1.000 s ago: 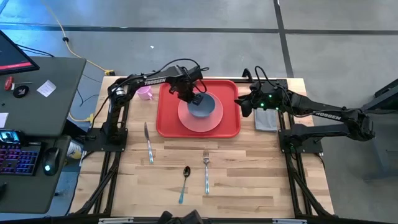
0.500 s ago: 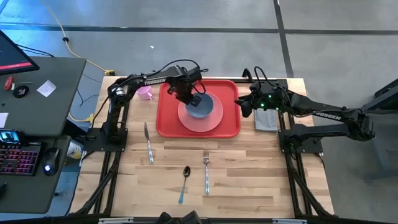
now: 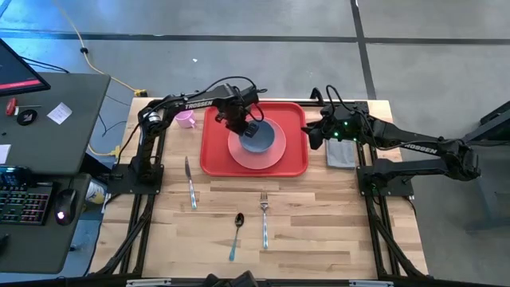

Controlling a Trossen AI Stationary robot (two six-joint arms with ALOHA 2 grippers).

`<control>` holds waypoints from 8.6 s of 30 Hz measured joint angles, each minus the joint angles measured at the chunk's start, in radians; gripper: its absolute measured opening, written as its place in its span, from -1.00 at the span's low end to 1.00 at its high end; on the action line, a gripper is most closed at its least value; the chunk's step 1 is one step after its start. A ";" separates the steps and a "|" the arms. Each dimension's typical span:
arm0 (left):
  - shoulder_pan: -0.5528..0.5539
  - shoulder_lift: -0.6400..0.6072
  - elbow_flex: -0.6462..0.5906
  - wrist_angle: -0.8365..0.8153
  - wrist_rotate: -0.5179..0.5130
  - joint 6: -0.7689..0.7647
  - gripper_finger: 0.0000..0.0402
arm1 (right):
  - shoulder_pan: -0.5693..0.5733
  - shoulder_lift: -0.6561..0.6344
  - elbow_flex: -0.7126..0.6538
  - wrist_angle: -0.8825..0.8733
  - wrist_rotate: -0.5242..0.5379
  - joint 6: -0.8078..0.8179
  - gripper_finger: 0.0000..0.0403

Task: Set up tray
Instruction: Put the blue bowl on the pink plate, then put the pink mug on the red serving tray to the top left of the pink plate

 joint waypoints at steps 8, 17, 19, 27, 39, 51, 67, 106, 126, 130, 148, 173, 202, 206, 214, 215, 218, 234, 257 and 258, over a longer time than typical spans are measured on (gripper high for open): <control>-0.009 0.000 -0.001 -0.037 -0.003 0.049 -0.49 | 0.000 0.000 0.000 0.000 0.001 -0.003 -0.32; -0.013 0.000 -0.001 -0.010 -0.008 0.034 -0.49 | 0.000 0.000 0.000 0.000 0.001 -0.004 -0.32; -0.013 0.000 -0.001 -0.003 -0.009 0.033 -0.49 | 0.000 0.000 0.000 0.000 0.001 -0.004 -0.32; -0.013 0.000 -0.001 0.016 -0.034 0.025 -0.49 | 0.000 0.000 0.000 0.000 0.001 -0.003 -0.32; -0.013 0.000 -0.001 0.030 -0.034 0.020 -0.49 | 0.000 0.000 0.000 0.000 0.001 -0.003 -0.32; -0.013 0.000 0.122 -0.029 -0.055 0.063 -0.49 | 0.000 0.000 0.000 0.000 0.000 -0.003 -0.32; 0.011 -0.022 0.195 -0.337 -0.358 0.218 0.03 | 0.001 0.000 0.000 0.000 -0.036 -0.004 -0.32; 0.314 -0.214 0.202 -0.503 -0.372 0.314 -0.07 | -0.143 0.628 0.000 0.361 -0.246 0.216 -0.32; 0.315 -0.233 0.203 -0.502 -0.376 0.339 -0.07 | -0.141 0.689 0.000 0.485 -0.303 0.268 -0.32; 0.315 -0.233 0.203 -0.502 -0.378 0.339 -0.07 | -0.141 0.689 0.000 0.503 -0.310 0.266 -0.32; 0.315 -0.232 0.203 -0.502 -0.377 0.339 -0.07 | -0.141 0.689 0.000 0.533 -0.310 0.240 -0.32; 0.314 -0.232 0.203 -0.502 -0.362 0.313 -0.07 | -0.138 0.689 0.000 0.518 -0.351 0.194 -0.32; 0.467 -0.230 -0.127 -0.259 -0.262 0.205 -0.07 | -0.240 0.418 0.001 0.298 -0.341 0.086 -0.32; 0.465 -0.230 -0.186 -0.219 -0.266 0.199 -0.07 | -0.233 0.418 0.001 0.264 -0.347 0.091 -0.32; 0.465 -0.230 -0.278 -0.134 -0.274 0.181 -0.07 | -0.232 0.418 0.001 0.224 -0.363 0.093 -0.32; 0.465 -0.230 -0.280 -0.133 -0.280 0.181 -0.08 | -0.232 0.418 0.001 0.222 -0.363 0.093 -0.32; 0.465 -0.230 -0.280 -0.125 -0.295 0.203 -0.18 | -0.232 0.418 0.001 0.221 -0.367 0.093 -0.32; 0.454 -0.231 -0.239 -0.275 -0.314 0.250 -0.83 | -0.234 0.418 0.001 0.217 -0.363 0.083 -0.32; 0.150 -0.137 -0.048 -0.133 -0.228 0.622 -0.83 | -0.234 0.418 0.000 0.210 -0.394 0.101 -0.32; 0.150 -0.126 -0.048 -0.138 -0.231 0.627 -0.83 | -0.234 0.418 0.000 0.210 -0.404 0.101 -0.32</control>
